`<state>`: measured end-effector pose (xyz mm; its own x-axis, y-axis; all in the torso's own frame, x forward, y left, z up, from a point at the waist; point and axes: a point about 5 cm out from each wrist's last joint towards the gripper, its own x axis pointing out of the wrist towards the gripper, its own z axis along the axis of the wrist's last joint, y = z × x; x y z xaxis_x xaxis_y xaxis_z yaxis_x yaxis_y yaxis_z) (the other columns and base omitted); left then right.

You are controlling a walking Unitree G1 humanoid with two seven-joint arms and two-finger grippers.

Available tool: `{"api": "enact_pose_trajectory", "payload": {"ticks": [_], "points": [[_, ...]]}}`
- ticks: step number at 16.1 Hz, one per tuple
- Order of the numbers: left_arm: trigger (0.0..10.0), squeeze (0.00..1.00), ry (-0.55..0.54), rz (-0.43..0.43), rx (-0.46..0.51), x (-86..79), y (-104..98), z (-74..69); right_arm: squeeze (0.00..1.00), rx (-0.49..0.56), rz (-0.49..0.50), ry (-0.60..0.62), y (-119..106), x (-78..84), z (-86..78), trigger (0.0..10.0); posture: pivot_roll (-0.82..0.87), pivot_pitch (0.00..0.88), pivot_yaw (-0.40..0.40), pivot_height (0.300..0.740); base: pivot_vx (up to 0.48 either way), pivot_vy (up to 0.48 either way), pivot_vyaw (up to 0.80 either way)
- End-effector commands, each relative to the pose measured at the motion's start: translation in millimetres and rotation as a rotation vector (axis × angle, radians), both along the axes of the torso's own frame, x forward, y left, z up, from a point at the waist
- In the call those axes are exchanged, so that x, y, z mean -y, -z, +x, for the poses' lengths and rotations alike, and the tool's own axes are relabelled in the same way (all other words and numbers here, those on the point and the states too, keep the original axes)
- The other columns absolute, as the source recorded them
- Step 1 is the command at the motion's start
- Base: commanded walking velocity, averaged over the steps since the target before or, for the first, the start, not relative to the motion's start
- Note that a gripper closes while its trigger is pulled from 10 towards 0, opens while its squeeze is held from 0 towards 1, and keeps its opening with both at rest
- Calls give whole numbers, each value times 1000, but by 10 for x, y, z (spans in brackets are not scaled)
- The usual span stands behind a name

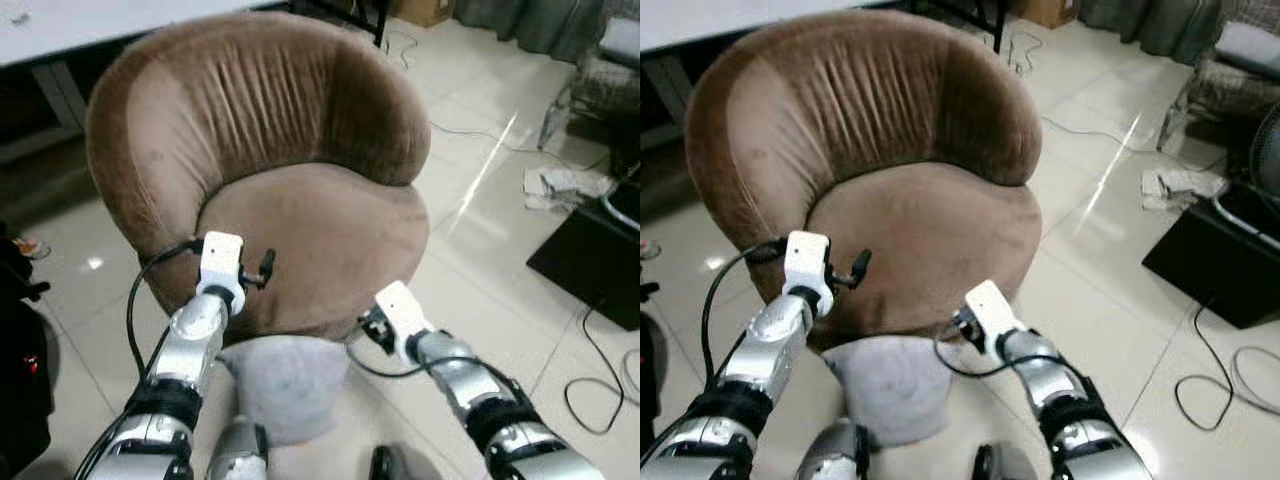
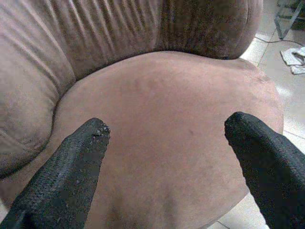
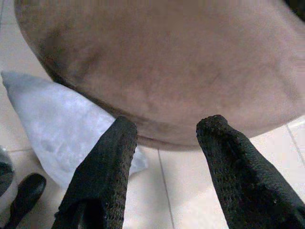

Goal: Move the pillow to the sofa from floor

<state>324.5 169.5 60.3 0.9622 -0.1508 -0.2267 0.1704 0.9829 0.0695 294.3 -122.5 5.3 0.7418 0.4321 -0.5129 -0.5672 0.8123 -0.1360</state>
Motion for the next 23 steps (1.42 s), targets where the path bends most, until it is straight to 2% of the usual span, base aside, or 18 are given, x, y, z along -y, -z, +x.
{"api": "enact_pose_trajectory", "payload": {"ticks": [1, 7, 10, 12, 23], "points": [[10000, 0, 9, 24, -11, 24, 25, -23, 0, -3, 9, 13, 15, 49, -25, 10000, 49, 0, -88, 695, 0, 0, 0], [10000, 0, 6, 44, -19, 50, 50, -44, 0, 8, 5, 10, -25, 92, -10, 10000, 44, 0, -98, 695, 0, 0, 0], [10000, 0, -45, -54, 15, 26, 24, -53, 0, 10, 8, 2, -37, 94, -5, 10000, 42, 0, -103, 695, 0, 0, 0], [10000, 0, -58, -56, 21, 32, 22, -56, 0, 6, 7, 1, -37, 101, -8, 10000, 43, 0, -105, 695, -126, 174, 0], [10000, 0, -66, 28, -14, 55, 90, -80, 0, 2, 6, -14, -26, 91, -31, 10000, 46, 0, -100, 695, 0, 0, 0]]}}
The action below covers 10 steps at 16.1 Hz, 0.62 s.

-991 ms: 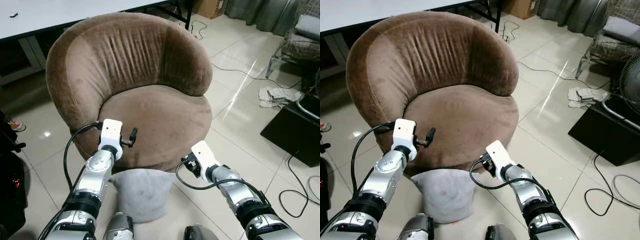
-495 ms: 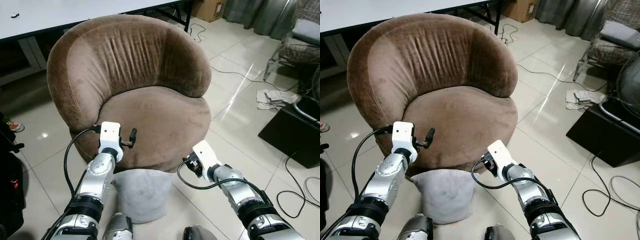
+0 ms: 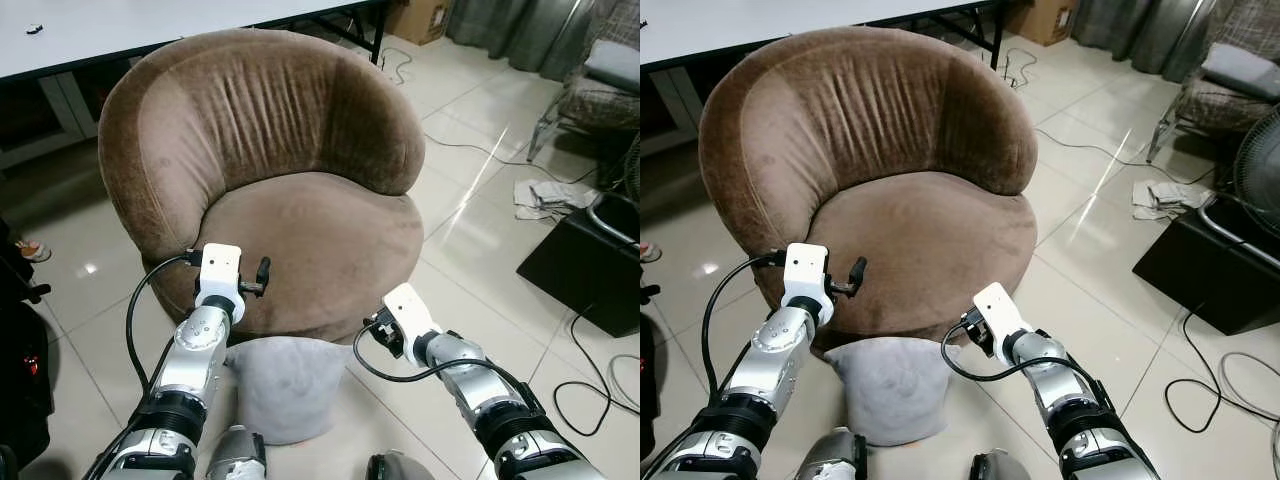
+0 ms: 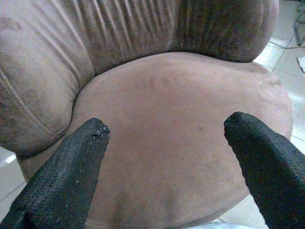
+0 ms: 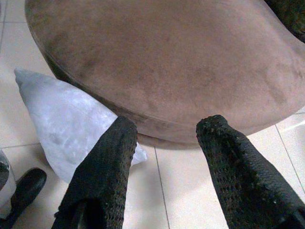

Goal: Move the pillow to the sofa from floor

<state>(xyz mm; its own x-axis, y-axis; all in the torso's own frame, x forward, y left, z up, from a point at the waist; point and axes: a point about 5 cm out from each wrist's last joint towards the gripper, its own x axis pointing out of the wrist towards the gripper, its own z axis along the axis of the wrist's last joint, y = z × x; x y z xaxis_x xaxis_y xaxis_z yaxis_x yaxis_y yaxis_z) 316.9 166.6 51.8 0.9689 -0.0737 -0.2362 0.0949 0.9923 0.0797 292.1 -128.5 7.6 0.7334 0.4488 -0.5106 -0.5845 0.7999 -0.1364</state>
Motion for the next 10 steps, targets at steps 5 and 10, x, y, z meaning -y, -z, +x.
{"api": "enact_pose_trajectory", "payload": {"ticks": [5, 10], "points": [[10000, 0, -60, -38, 150, -164, -556, -48, 0, 57, 132, 65, -480, 95, 266, 10000, 56, 0, -88, 695, 0, 0, 0], [10000, 0, -152, -94, 127, -247, -568, -306, 0, 138, 217, 70, -790, -107, 462, 10000, 113, 0, -104, 695, 0, 0, 0]]}}
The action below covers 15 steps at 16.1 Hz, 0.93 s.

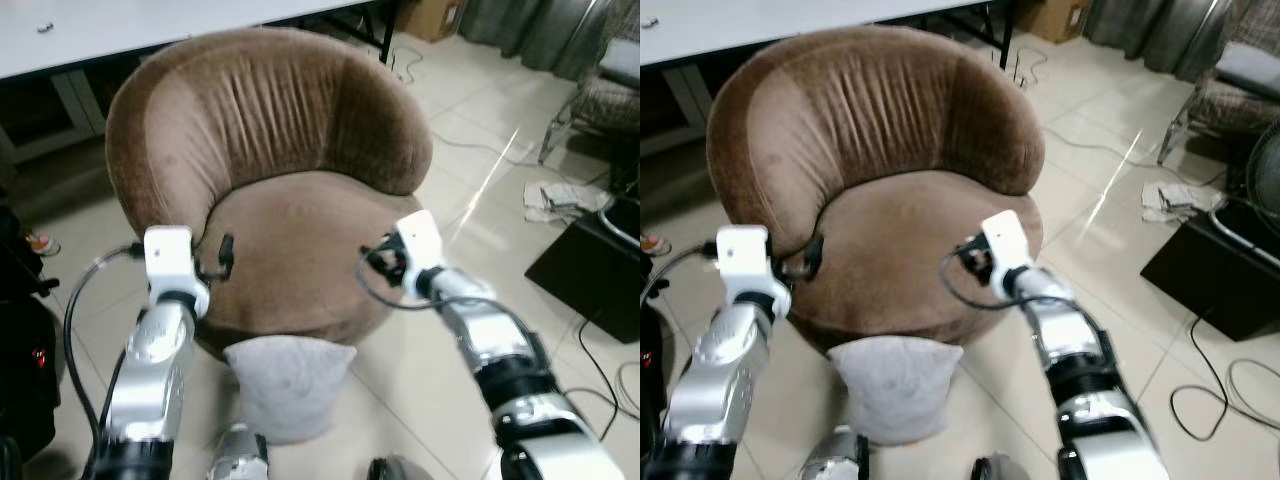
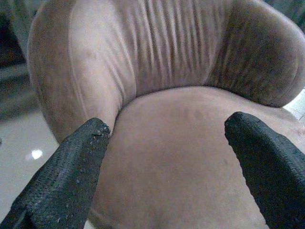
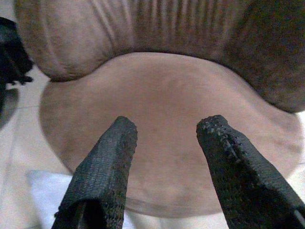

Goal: Move the pillow to the sofa from floor

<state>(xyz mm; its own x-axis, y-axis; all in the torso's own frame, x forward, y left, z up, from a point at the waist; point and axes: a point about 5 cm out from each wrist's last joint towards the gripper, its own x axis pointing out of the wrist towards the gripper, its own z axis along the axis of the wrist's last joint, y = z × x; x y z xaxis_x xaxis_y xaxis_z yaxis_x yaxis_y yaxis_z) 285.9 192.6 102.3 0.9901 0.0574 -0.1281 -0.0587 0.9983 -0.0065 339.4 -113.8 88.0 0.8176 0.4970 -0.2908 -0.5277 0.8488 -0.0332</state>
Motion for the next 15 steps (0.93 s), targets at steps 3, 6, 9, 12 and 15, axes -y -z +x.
{"api": "enact_pose_trajectory", "payload": {"ticks": [3, 6, 9, 12, 15], "points": [[10000, 0, 16, -16, -21, 133, -7, -24, 0, -58, -33, -6, 175, -79, -84, 10000, 135, 0, -118, 719, 0, 0, 0], [10000, 0, 37, -20, -64, 240, 110, -70, 0, -130, -61, -16, 419, -93, -227, 10000, 136, 0, -120, 740, 0, 0, 0], [10000, 0, 49, -31, -85, 252, 134, -65, 0, -140, -86, -14, 465, -87, -245, 10000, 124, 0, -118, 740, 0, 0, 0], [10000, 0, 53, -26, -88, 278, 138, -50, 0, -142, -89, -14, 490, -72, -254, 10000, 114, 0, -115, 740, 0, 0, 0], [10000, 0, 39, -36, -88, 290, 146, -50, 0, -161, -76, 21, 502, -30, -254, 10000, 108, 0, -111, 740, 0, 0, 0]]}}
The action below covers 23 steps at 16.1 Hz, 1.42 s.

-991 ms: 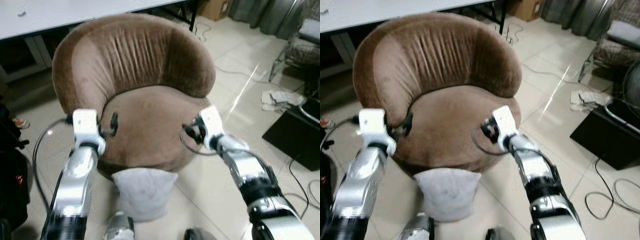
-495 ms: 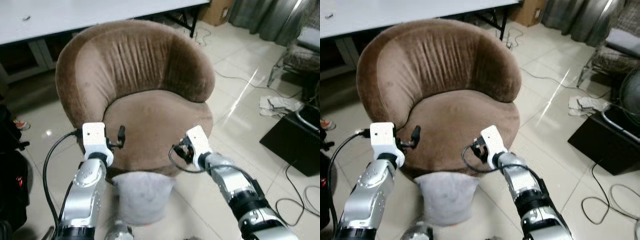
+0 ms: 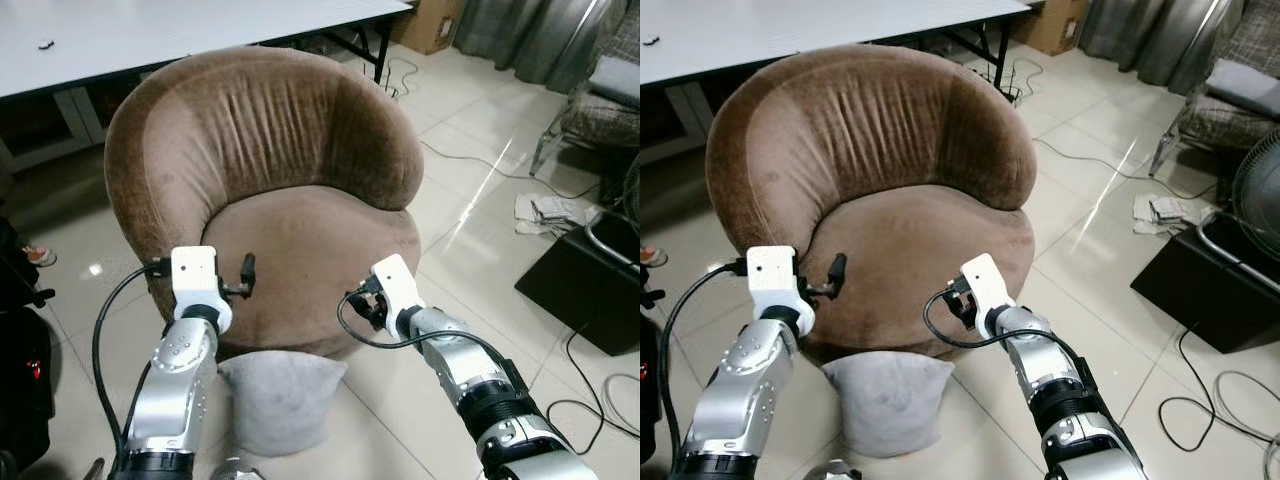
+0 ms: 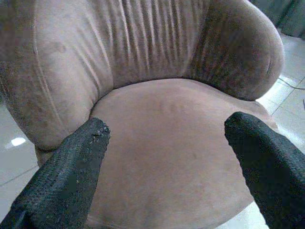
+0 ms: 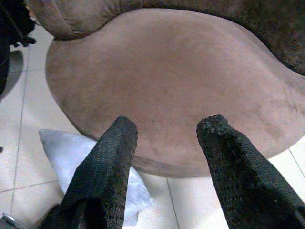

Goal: Move the pillow to the sofa from floor

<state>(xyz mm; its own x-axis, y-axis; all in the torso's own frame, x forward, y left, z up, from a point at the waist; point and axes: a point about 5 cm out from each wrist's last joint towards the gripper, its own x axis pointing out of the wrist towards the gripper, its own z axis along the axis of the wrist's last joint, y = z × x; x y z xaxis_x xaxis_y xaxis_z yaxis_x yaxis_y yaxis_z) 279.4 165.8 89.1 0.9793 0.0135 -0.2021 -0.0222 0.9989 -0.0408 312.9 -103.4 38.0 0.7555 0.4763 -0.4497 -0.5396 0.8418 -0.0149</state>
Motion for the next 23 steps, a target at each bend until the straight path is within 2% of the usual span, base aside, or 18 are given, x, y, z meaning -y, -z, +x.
{"api": "enact_pose_trajectory", "payload": {"ticks": [1, 3, 5, 9, 12, 21, 23], "points": [[10000, 0, -19, -17, -7, 7, 11, -2, 0, 1, 9, 41, -17, 89, 20, 10000, 103, 0, -107, 740, 0, 0, 0], [10000, 0, -128, -12, 15, -149, -41, -60, 0, 49, 53, 80, -193, 138, 105, 10000, 98, 0, -104, 740, 0, 0, 0], [10000, 0, -147, -9, 20, -214, -56, -68, 0, 66, 64, 80, -260, 129, 132, 10000, 94, 0, -102, 740, 0, 0, 0], [10000, 0, -142, -2, 21, -208, -76, -20, 0, 66, 82, 77, -267, 59, 115, 10000, 92, 0, -99, 740, 0, 0, 0], [10000, 0, -134, -4, 7, -194, -50, -28, 0, 64, 50, 91, -257, 67, 115, 10000, 91, 0, -97, 740, 0, 0, 0], [10000, 0, -129, 7, -16, -175, 16, -8, 0, 41, 57, 137, -221, 72, 96, 10000, 70, 0, -78, 740, 0, 0, 0], [10000, 0, -119, 10, -21, -162, 31, 3, 0, 88, 88, 127, -268, 55, 93, 10000, 59, 0, -72, 740, 0, 0, 0]]}}
